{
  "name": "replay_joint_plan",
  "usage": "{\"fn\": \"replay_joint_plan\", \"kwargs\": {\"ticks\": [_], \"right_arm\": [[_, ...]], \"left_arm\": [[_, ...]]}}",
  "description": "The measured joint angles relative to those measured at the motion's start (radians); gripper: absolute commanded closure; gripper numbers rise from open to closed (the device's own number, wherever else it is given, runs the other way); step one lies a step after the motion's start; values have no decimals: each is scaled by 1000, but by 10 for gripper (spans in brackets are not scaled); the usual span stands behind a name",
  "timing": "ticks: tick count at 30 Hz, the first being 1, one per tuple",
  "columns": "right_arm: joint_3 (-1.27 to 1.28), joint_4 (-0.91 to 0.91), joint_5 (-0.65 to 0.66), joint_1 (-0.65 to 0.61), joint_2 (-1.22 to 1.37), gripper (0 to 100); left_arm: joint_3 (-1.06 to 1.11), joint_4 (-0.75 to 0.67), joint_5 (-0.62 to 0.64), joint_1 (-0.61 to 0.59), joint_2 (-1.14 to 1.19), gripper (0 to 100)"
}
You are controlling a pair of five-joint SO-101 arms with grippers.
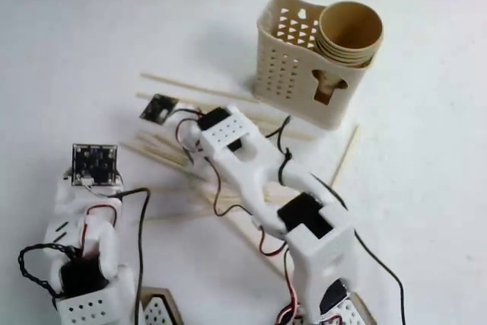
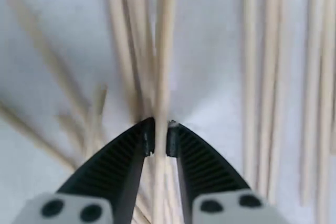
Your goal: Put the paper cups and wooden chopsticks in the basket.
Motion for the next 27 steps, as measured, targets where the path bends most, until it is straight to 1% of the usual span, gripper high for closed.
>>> {"fn": "replay_joint_plan", "kwargs": {"ticks": [7,12,18,22,27], "right_arm": [[0,77,0,48,-141,981],[0,94,-3,91,-253,981],[0,94,-72,138,-443,981],[0,40,-133,157,-588,981],[0,-87,-209,199,-726,981]], "left_arm": [[12,0,-5,0,0,910],[12,0,-6,0,0,910],[12,0,-6,0,0,910],[12,0,-6,0,0,910],[12,0,-6,0,0,910]]}}
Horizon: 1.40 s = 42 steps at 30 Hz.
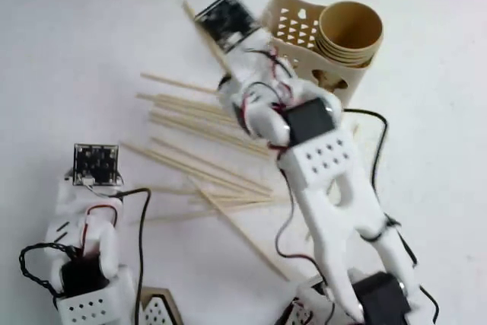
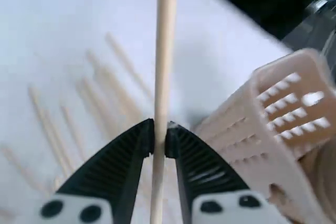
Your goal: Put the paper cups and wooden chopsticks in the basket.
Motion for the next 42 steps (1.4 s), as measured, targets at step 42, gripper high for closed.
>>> {"fn": "replay_joint_plan", "kwargs": {"ticks": [42], "right_arm": [[192,-1080,-126,276,371,979]], "left_arm": [[0,0,0,-2,0,910]]}}
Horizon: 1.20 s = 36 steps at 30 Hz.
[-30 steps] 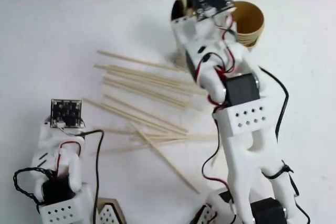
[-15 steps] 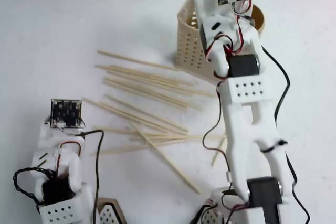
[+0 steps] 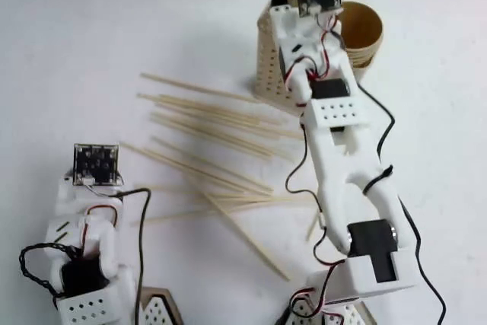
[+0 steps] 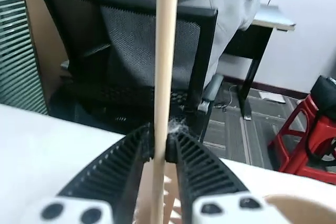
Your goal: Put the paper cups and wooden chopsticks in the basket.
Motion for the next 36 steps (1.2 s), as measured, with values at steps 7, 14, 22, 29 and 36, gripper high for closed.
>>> {"fn": "replay_joint_plan", "kwargs": {"ticks": [7,14,22,29,36], "right_arm": [[69,-72,-3,-2,-3,978],[74,-40,-3,-2,-6,940],[72,46,-3,-5,-14,830],[23,192,-6,-3,-60,829],[20,356,-9,0,-201,829]], "left_arm": [[0,0,0,0,0,910],[0,0,0,0,0,910],[0,0,0,0,0,910],[0,0,0,0,0,910],[0,0,0,0,0,910]]}}
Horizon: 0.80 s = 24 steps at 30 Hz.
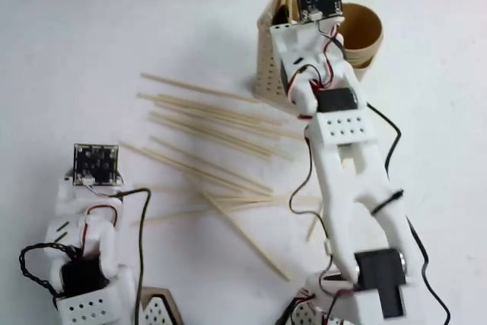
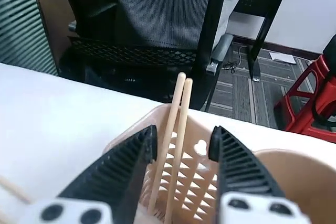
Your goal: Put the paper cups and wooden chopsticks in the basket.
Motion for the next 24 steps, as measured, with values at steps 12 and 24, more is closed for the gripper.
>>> {"fn": "replay_joint_plan", "kwargs": {"ticks": [12,24], "right_arm": [[0,391,17,-74,-298,829],[0,864,146,-247,-253,829]], "left_arm": [[0,0,0,0,0,910],[0,0,0,0,0,906]]}}
